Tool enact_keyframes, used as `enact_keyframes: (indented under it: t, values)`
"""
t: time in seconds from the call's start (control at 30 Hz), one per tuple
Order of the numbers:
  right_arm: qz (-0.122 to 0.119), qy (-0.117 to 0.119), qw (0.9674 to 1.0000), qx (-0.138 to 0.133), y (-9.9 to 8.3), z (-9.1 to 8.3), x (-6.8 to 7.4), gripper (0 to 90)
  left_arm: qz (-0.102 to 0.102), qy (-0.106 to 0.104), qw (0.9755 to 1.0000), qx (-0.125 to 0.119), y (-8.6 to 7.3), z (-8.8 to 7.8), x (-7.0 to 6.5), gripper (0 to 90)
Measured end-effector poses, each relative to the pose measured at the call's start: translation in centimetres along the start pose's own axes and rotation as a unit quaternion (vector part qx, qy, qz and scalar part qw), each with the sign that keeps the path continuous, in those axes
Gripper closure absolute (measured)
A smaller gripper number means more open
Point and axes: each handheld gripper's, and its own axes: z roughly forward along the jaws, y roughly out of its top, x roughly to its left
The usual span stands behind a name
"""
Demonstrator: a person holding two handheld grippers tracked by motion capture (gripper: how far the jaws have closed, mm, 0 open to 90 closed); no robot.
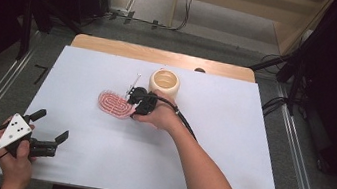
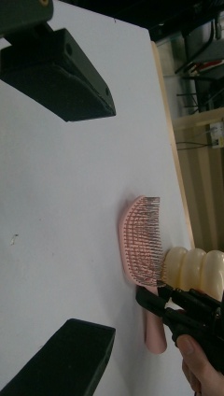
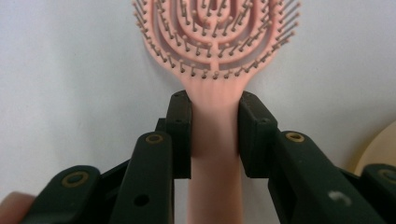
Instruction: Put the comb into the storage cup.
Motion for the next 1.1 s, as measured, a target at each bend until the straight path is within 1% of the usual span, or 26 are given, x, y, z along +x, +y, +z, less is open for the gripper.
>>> enact_keyframes:
  t: [0.1, 0.13, 0.2, 0.33, 0.47, 0.5, 0.57, 0.63, 0.67, 0.7, 0.73, 0.77, 0.8, 0.83, 0.87, 0.9, 0.93, 0.97, 1.0, 1.03, 1.1]
  values:
    - [-0.003, 0.000, 1.0000, 0.000, 0.0, 0.0, 0.0, 67.8, 0.000, 0.000, 1.0000, 0.000, 0.0, 0.0, 0.0, 0.0]
    - [0.001, 0.001, 1.0000, 0.002, -0.1, -0.1, 0.1, 67.8, 0.000, -0.001, 1.0000, 0.000, 0.0, 0.0, 0.0, 0.0]
    - [-0.006, 0.003, 0.9999, -0.008, -0.2, 0.0, -0.1, 67.9, 0.000, -0.001, 1.0000, 0.000, 0.0, 0.0, 0.0, 0.0]
    - [-0.002, 0.011, 0.9998, -0.014, -0.4, -0.1, -0.3, 67.9, 0.000, -0.002, 1.0000, 0.000, 0.0, 0.0, 0.1, 0.0]
    - [-0.001, 0.014, 0.9997, -0.020, -0.6, -0.2, -0.3, 68.0, 0.000, -0.002, 1.0000, 0.000, 0.0, 0.0, 0.1, 0.0]
    - [0.002, 0.014, 0.9996, -0.024, -0.7, -0.3, -0.2, 68.0, 0.000, -0.002, 1.0000, 0.000, 0.0, 0.0, 0.1, 0.0]
    - [-0.002, 0.014, 0.9994, -0.031, -0.8, -0.4, -0.4, 68.0, 0.000, -0.002, 1.0000, 0.000, 0.0, 0.0, 0.1, 0.0]
    - [0.005, 0.019, 0.9990, -0.040, -1.1, -0.6, -0.4, 68.0, 0.000, -0.002, 1.0000, 0.001, 0.0, 0.0, 0.0, 0.0]
    - [0.002, 0.019, 0.9988, -0.045, -1.2, -0.7, -0.5, 68.0, 0.000, -0.002, 1.0000, 0.001, 0.0, 0.0, 0.0, 0.0]
    - [0.010, 0.019, 0.9987, -0.047, -1.3, -0.8, -0.4, 68.0, 0.000, -0.002, 1.0000, 0.000, 0.0, 0.0, 0.0, 0.0]
    - [0.004, 0.018, 0.9985, -0.051, -1.4, -0.9, -0.5, 68.0, -0.001, -0.002, 1.0000, 0.000, 0.0, 0.0, 0.0, 0.0]
    - [0.007, 0.019, 0.9984, -0.053, -1.5, -1.0, -0.4, 68.0, 0.000, -0.002, 1.0000, 0.001, 0.0, 0.0, 0.0, 0.0]
    - [0.000, 0.019, 0.9979, -0.062, -1.5, -1.0, -0.4, 68.0, 0.000, -0.002, 1.0000, 0.000, 0.0, 0.0, 0.0, 0.0]
    - [0.008, 0.017, 0.9979, -0.063, -1.6, -1.2, -0.3, 68.0, 0.000, -0.002, 1.0000, 0.000, 0.0, 0.0, 0.0, 0.0]
    - [0.003, 0.016, 0.9975, -0.069, -1.7, -1.3, -0.3, 68.0, 0.000, -0.001, 1.0000, 0.000, 0.0, 0.0, 0.0, 0.0]
    - [0.007, 0.014, 0.9972, -0.073, -1.8, -1.5, -0.2, 68.0, 0.000, -0.002, 1.0000, 0.000, 0.0, 0.0, 0.0, 0.0]
    - [0.005, 0.012, 0.9969, -0.078, -1.9, -1.6, -0.2, 68.0, 0.000, -0.001, 1.0000, 0.000, 0.0, 0.0, 0.0, 0.0]
    - [0.012, 0.012, 0.9962, -0.086, -2.0, -1.7, -0.1, 68.0, 0.000, -0.002, 1.0000, 0.000, 0.0, 0.0, 0.0, 0.0]
    - [0.004, 0.010, 0.9953, -0.097, -2.1, -1.8, -0.2, 68.0, 0.000, -0.002, 1.0000, 0.000, 0.0, 0.0, 0.0, 0.0]
    - [0.014, 0.009, 0.9952, -0.096, -2.2, -2.0, 0.0, 68.0, 0.000, -0.002, 1.0000, 0.000, 0.0, 0.0, 0.0, 0.0]
    - [0.012, 0.007, 0.9942, -0.107, -2.4, -2.3, 0.0, 68.0, 0.000, -0.002, 1.0000, 0.000, 0.0, 0.0, 0.0, 0.0]
